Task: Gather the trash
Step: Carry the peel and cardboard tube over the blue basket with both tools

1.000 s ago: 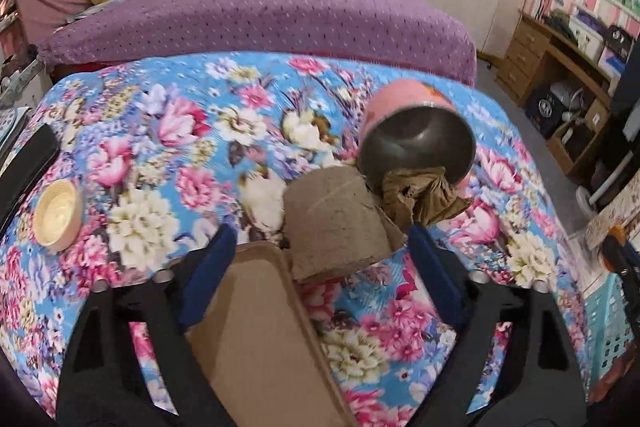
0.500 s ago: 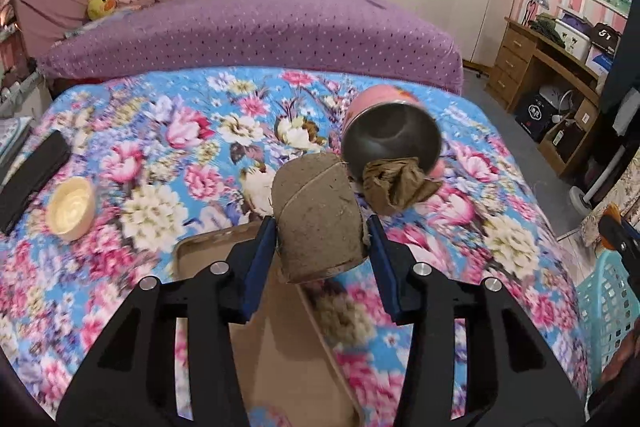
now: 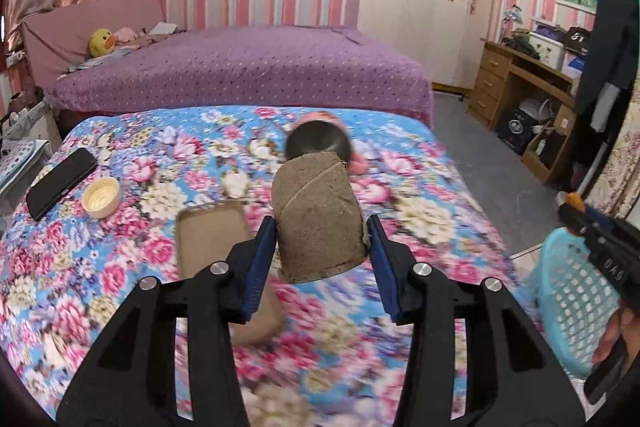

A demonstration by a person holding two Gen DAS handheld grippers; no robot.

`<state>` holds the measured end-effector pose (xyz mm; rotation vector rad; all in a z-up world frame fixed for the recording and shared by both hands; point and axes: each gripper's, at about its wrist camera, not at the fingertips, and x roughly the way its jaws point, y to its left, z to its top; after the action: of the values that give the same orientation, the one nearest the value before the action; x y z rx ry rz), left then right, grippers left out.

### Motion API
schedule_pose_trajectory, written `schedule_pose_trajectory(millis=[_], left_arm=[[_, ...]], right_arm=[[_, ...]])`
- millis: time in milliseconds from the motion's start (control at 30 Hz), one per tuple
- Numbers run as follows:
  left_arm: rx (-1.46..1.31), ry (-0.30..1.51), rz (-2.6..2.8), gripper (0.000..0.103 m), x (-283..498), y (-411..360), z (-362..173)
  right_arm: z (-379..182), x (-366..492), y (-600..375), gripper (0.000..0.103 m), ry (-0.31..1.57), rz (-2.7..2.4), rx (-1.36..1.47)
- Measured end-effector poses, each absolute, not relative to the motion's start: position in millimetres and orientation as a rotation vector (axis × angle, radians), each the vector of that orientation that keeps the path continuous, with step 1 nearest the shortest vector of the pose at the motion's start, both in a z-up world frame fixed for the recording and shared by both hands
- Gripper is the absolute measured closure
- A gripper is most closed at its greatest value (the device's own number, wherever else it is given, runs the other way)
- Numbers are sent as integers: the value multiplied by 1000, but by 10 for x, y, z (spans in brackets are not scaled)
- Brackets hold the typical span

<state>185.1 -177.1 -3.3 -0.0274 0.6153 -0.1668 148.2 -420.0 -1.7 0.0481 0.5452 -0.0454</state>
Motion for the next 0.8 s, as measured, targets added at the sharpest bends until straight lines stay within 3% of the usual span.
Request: schedule_pose_trajectory(millis=[800], left_arm=[[84, 604, -455, 57, 1106, -3594, -356]], right_arm=[[-226, 531, -5614, 75, 552, -282, 91]])
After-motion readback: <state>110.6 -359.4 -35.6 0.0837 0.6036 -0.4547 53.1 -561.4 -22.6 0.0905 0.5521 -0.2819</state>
